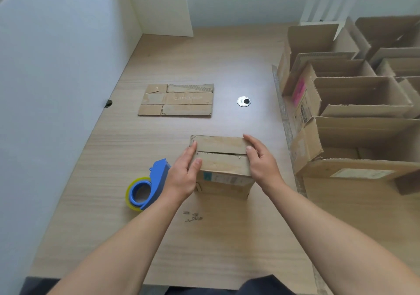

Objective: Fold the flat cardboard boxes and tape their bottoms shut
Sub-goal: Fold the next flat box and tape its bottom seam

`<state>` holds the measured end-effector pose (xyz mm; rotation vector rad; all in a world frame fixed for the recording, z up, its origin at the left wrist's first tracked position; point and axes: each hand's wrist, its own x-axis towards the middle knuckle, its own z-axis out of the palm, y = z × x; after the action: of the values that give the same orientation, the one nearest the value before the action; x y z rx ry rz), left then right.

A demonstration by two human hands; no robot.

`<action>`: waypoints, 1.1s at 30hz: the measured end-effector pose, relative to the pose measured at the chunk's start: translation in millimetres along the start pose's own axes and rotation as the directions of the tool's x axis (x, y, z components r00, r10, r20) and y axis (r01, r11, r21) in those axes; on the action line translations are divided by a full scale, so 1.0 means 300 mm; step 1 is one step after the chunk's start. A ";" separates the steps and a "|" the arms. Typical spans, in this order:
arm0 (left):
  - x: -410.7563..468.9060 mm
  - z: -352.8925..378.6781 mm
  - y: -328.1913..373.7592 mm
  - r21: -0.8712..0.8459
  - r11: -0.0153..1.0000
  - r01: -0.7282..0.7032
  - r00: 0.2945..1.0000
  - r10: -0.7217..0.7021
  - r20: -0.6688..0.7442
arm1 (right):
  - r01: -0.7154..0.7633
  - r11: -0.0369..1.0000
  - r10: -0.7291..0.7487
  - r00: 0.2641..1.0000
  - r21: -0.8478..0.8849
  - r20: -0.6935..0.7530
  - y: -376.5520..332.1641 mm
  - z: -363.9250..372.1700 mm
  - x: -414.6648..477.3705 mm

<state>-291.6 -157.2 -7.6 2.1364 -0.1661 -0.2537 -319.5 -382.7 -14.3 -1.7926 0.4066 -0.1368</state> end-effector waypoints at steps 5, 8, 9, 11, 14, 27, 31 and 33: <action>-0.025 0.007 -0.024 -0.019 0.999 0.038 0.997 -0.037 0.074 | 0.058 0.977 -0.048 0.997 -0.204 0.054 0.020 0.000 -0.005; -0.091 0.022 -0.073 0.006 0.997 0.074 0.995 -0.075 0.064 | 0.014 0.967 0.015 0.994 -0.255 0.111 0.064 -0.004 -0.050; -0.105 0.022 -0.085 -0.003 0.997 0.078 0.996 -0.078 0.047 | 0.013 0.965 0.019 0.992 -0.264 0.121 0.074 -0.004 -0.065; -0.116 0.020 -0.108 -0.011 0.996 0.088 0.996 -0.088 0.026 | 0.007 0.966 0.029 0.991 -0.260 0.133 0.086 0.000 -0.089; -0.109 0.019 -0.106 0.020 0.996 0.084 0.996 -0.084 0.008 | 0.035 0.936 0.018 0.989 -0.350 0.149 0.082 0.004 -0.089; -0.096 0.036 -0.096 0.040 0.997 0.059 0.997 -0.060 0.042 | 0.458 0.519 -0.338 0.886 -0.722 0.319 0.019 0.111 -0.154; -0.072 -0.001 -0.081 0.079 0.996 0.037 0.998 -0.041 0.050 | 0.446 0.524 -0.336 0.891 -0.726 0.305 0.017 0.121 -0.148; -0.062 -0.053 -0.090 0.113 0.993 0.028 1.000 -0.027 -0.010 | 0.419 0.565 -0.287 0.908 -0.711 0.307 0.019 0.123 -0.140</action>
<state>-305.1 -125.6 -19.8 2.2529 -0.1497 -0.2569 -348.5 -335.7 -24.3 -2.7194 -0.0636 -0.1062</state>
